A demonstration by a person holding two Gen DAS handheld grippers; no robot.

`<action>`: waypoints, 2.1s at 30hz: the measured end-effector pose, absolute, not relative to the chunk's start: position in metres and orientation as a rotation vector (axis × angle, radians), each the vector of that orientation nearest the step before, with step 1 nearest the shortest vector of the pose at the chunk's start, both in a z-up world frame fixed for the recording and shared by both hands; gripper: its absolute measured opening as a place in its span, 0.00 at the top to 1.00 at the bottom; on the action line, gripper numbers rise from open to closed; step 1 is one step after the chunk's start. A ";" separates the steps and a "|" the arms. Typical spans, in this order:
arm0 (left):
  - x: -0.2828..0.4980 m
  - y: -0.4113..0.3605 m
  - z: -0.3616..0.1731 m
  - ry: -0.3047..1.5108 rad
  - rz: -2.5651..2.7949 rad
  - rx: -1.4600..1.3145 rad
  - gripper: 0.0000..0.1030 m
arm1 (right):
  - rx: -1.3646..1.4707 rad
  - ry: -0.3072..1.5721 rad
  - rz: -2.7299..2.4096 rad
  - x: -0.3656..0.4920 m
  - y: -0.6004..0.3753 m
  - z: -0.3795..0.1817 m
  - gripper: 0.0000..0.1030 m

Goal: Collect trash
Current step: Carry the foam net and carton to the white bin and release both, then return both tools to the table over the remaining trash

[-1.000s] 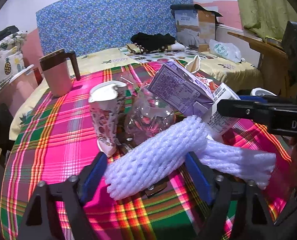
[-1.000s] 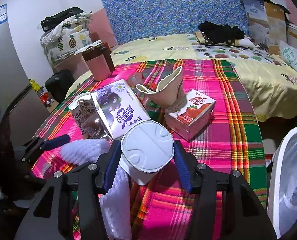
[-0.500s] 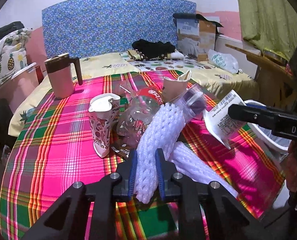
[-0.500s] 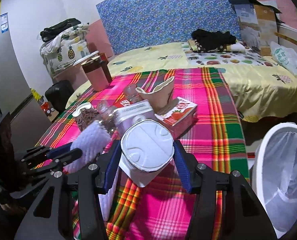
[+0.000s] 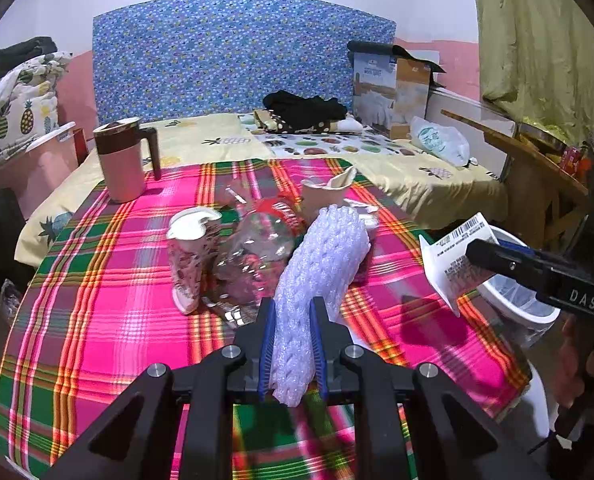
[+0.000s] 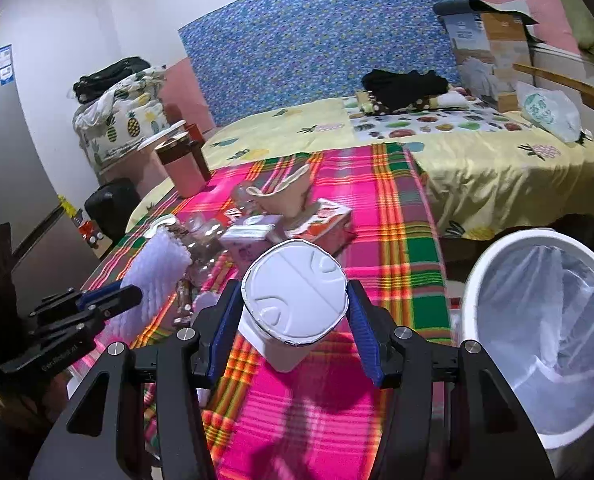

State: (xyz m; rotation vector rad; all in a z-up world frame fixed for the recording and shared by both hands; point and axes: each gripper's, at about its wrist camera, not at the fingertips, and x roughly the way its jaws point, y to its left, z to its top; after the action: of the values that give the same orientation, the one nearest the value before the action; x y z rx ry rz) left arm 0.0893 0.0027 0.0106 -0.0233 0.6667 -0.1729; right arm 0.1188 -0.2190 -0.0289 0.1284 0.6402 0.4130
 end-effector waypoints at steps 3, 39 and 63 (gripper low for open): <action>0.093 -0.011 0.015 0.665 -0.203 -0.024 0.83 | 0.144 0.631 0.377 0.117 -0.232 -0.028 0.48; 0.165 -0.260 -0.025 0.768 -0.682 0.098 0.78 | 0.243 0.718 -0.067 0.091 -0.381 -0.067 0.47; 0.134 -0.194 0.002 0.707 -0.565 0.002 0.55 | 0.169 0.659 0.047 0.088 -0.343 -0.041 0.40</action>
State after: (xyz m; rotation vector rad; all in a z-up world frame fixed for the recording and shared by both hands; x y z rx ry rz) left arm 0.1335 -0.1935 0.0020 0.0016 0.7072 -0.5646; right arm 0.0884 -0.3433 -0.0415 0.1686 0.6589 0.0469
